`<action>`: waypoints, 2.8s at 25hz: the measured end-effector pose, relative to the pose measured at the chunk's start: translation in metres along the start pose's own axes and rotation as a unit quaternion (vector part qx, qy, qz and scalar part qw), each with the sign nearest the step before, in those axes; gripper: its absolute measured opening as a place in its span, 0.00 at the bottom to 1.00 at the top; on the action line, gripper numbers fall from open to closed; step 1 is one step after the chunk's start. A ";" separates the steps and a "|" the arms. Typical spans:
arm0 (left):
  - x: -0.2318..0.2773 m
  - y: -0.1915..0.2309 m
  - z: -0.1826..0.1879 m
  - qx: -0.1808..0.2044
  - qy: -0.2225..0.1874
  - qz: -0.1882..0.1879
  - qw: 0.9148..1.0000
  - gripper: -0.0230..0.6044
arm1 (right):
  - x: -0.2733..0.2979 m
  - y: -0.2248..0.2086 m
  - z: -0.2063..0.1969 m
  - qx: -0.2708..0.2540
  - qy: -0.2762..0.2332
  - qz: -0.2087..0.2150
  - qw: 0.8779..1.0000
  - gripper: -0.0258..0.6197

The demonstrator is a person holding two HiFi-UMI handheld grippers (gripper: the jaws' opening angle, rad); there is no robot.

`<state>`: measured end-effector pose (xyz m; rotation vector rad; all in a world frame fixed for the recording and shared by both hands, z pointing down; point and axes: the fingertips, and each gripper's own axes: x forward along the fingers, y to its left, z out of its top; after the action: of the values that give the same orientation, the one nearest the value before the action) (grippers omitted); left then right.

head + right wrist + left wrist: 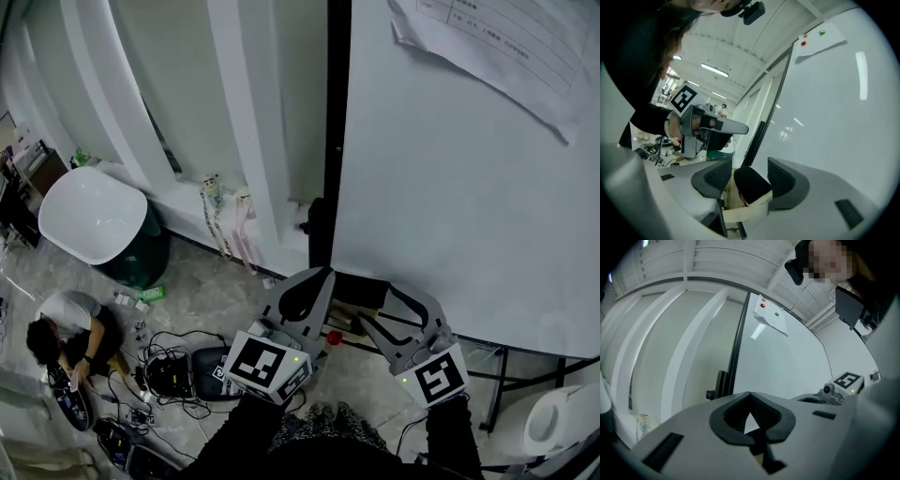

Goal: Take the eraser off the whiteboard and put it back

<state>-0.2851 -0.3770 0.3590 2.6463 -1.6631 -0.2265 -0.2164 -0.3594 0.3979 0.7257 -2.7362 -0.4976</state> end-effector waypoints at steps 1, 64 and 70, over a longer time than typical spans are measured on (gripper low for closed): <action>0.000 -0.001 0.000 0.001 0.001 -0.001 1.000 0.05 | -0.001 0.000 0.000 0.004 0.000 -0.003 1.000 0.41; 0.027 -0.085 -0.001 0.042 0.010 -0.005 0.999 0.05 | -0.077 -0.072 0.010 0.140 -0.094 -0.123 0.978 0.05; 0.026 -0.081 0.001 0.040 0.009 -0.001 0.999 0.05 | -0.074 -0.073 0.010 0.141 -0.089 -0.123 0.978 0.05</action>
<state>-0.2019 -0.3646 0.3485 2.6983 -1.7002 -0.1387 -0.1270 -0.3782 0.3478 1.1518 -2.9349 -0.2326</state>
